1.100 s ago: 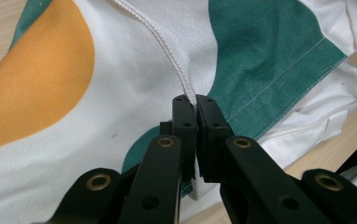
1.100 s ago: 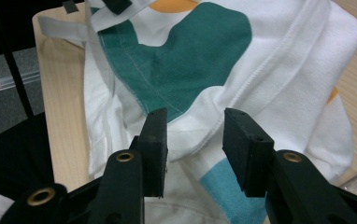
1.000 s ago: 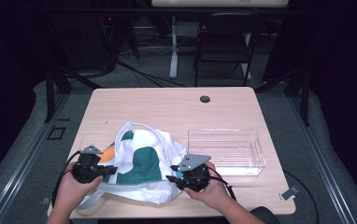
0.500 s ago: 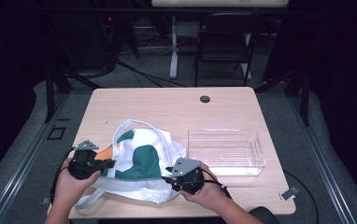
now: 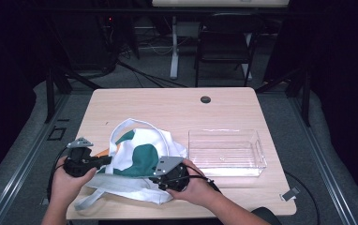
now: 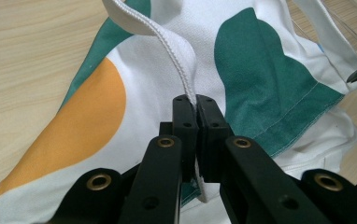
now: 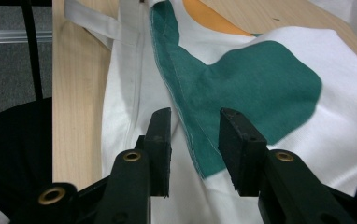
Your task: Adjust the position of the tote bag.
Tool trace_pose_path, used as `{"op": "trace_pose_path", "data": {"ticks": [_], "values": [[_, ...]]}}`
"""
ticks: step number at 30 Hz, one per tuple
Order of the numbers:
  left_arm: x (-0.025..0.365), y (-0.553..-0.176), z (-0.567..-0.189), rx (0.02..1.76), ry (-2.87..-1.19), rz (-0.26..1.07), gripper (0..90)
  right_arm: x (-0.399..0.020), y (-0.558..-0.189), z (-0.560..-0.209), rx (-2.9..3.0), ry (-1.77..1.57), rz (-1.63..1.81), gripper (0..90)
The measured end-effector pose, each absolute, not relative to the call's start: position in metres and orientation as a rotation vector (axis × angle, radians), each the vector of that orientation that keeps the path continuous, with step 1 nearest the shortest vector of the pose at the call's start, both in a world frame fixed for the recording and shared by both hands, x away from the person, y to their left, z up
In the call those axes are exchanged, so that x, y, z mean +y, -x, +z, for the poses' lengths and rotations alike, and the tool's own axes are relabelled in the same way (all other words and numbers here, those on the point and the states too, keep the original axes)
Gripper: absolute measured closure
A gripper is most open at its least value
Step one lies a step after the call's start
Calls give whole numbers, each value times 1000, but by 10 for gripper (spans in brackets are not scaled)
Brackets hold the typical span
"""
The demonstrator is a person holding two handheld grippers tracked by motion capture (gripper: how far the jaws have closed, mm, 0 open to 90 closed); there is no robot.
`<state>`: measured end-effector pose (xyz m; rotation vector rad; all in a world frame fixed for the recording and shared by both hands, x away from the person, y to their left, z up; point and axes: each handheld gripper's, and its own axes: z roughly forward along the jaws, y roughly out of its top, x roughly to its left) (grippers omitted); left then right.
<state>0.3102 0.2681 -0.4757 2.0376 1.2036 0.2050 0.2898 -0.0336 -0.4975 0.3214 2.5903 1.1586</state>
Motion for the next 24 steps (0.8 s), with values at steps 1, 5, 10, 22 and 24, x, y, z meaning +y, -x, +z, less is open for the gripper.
{"op": "trace_pose_path", "data": {"ticks": [1,5,10,22,24], "values": [[269,-311,-476,1202,-2033,210,879,-31,-290,-498,2590,-321,1157,668],[272,-312,-477,1207,-2019,201,879,-23,-295,-501,2613,-306,1127,705],[273,-312,-477,1214,-2019,201,879,-19,-299,-504,2636,-307,1100,713],[274,-313,-478,1219,-2015,200,879,-7,-300,-511,2646,-281,1027,679],[274,-313,-478,1220,-2013,201,879,-6,-301,-512,2646,-278,1026,679]]}}
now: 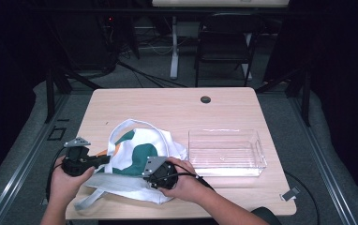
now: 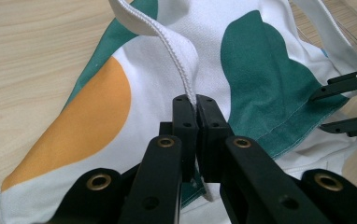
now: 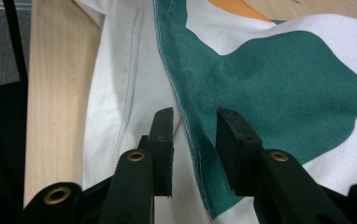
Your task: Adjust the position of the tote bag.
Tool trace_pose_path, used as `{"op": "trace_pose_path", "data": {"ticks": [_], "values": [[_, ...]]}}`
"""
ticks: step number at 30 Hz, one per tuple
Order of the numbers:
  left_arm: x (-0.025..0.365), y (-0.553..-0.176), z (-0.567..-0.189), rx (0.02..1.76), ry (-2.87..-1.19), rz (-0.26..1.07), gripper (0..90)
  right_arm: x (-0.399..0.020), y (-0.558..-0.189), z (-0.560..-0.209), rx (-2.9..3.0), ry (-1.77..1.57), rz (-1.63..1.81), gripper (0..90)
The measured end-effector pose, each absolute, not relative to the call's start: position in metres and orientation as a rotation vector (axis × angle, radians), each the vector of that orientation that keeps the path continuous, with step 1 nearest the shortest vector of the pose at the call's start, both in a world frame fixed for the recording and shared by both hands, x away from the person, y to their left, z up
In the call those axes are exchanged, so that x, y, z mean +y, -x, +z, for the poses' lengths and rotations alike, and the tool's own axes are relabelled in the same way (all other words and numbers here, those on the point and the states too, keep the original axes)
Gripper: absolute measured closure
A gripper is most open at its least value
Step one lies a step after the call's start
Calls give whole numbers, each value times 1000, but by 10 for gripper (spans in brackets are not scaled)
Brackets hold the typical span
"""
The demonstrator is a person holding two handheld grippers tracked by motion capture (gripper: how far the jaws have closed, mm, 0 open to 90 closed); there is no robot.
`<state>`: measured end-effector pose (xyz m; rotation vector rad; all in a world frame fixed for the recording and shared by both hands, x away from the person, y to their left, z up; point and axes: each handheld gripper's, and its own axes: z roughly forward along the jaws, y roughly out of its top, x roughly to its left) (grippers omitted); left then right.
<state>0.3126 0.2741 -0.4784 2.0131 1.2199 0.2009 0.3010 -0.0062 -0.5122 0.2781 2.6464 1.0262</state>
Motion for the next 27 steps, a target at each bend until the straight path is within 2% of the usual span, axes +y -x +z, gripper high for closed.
{"op": "trace_pose_path", "data": {"ticks": [7,16,27], "values": [[275,-313,-479,1226,-2019,198,878,-3,-302,-516,2636,-273,1001,713],[276,-313,-480,1232,-2020,197,877,-4,-302,-516,2625,-270,982,822],[276,-313,-481,1235,-2023,210,875,-4,-305,-516,2640,-292,983,876]]}}
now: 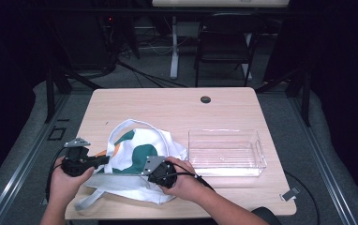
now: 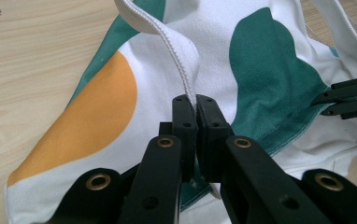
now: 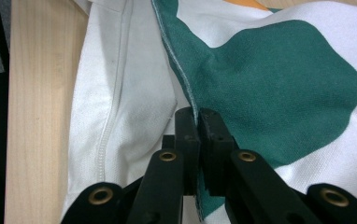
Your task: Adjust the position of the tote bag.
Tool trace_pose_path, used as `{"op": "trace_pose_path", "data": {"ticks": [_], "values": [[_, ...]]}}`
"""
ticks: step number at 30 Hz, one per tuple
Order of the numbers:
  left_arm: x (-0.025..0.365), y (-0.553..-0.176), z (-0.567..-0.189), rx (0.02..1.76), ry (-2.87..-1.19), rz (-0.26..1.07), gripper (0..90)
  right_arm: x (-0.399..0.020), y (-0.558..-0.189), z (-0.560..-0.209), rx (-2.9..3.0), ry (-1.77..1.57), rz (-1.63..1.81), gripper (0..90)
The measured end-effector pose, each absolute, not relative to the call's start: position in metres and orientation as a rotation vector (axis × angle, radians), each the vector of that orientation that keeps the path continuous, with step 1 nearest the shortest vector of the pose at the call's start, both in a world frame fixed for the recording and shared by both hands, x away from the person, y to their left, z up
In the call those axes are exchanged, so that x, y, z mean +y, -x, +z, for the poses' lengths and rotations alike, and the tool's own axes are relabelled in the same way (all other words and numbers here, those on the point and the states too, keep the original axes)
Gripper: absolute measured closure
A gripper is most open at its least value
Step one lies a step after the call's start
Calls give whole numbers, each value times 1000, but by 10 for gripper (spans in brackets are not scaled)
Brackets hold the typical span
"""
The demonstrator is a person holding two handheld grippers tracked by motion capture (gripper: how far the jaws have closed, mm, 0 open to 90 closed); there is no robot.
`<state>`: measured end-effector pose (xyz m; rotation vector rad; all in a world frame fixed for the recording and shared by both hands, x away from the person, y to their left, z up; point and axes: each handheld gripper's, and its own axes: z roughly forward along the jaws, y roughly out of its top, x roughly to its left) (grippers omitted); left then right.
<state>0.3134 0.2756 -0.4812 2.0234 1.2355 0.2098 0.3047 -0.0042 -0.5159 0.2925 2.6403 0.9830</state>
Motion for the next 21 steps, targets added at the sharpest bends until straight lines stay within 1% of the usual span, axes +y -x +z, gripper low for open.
{"op": "trace_pose_path", "data": {"ticks": [13,17,21], "values": [[275,-313,-482,1244,-2028,224,865,-5,-305,-514,2642,-309,993,882],[272,-312,-481,1244,-2051,264,833,-6,-305,-513,2639,-316,1002,882],[271,-312,-481,1241,-2053,273,812,-6,-305,-511,2635,-321,1014,883]]}}
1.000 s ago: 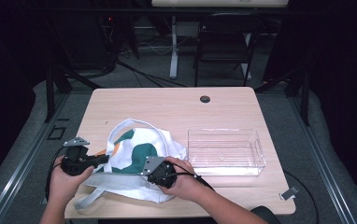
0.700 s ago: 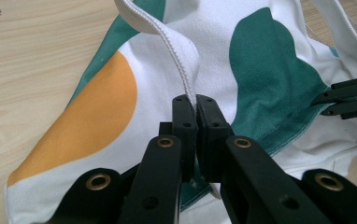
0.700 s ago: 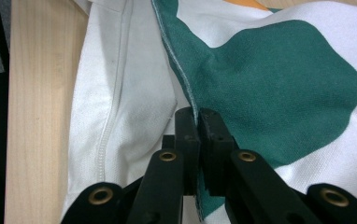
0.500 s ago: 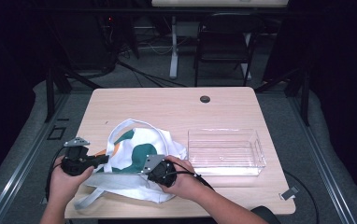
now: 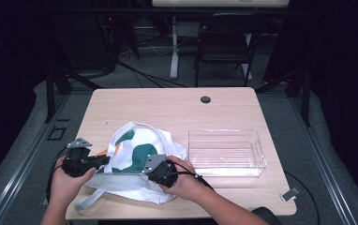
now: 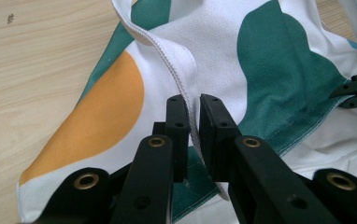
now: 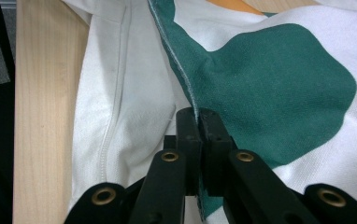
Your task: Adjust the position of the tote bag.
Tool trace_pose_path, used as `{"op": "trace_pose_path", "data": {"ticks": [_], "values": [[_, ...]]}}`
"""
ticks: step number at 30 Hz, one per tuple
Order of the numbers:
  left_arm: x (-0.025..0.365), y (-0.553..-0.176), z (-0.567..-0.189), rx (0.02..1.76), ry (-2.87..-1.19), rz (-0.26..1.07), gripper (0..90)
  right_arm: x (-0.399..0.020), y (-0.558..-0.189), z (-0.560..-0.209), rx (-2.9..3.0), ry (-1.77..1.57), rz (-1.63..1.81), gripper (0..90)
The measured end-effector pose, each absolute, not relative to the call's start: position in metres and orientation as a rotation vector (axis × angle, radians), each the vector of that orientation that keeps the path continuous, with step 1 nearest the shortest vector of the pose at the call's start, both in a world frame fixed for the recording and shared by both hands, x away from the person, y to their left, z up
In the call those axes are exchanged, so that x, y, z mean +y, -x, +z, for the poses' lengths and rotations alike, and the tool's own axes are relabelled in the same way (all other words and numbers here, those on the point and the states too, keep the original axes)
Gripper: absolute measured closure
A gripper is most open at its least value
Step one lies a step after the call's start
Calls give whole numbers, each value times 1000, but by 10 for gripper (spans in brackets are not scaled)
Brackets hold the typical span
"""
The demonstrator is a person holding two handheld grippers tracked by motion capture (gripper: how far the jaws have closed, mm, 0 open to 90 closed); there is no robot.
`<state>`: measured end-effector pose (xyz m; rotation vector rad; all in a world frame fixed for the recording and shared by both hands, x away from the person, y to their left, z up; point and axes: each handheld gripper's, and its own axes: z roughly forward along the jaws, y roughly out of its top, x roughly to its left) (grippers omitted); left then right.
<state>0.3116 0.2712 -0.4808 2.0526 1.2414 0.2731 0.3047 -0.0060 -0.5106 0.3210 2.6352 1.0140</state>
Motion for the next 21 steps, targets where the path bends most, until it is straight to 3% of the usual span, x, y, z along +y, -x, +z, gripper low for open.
{"op": "trace_pose_path", "data": {"ticks": [21], "values": [[281,-304,-467,1206,-2004,323,642,-7,-308,-489,2622,-323,1047,883]]}}
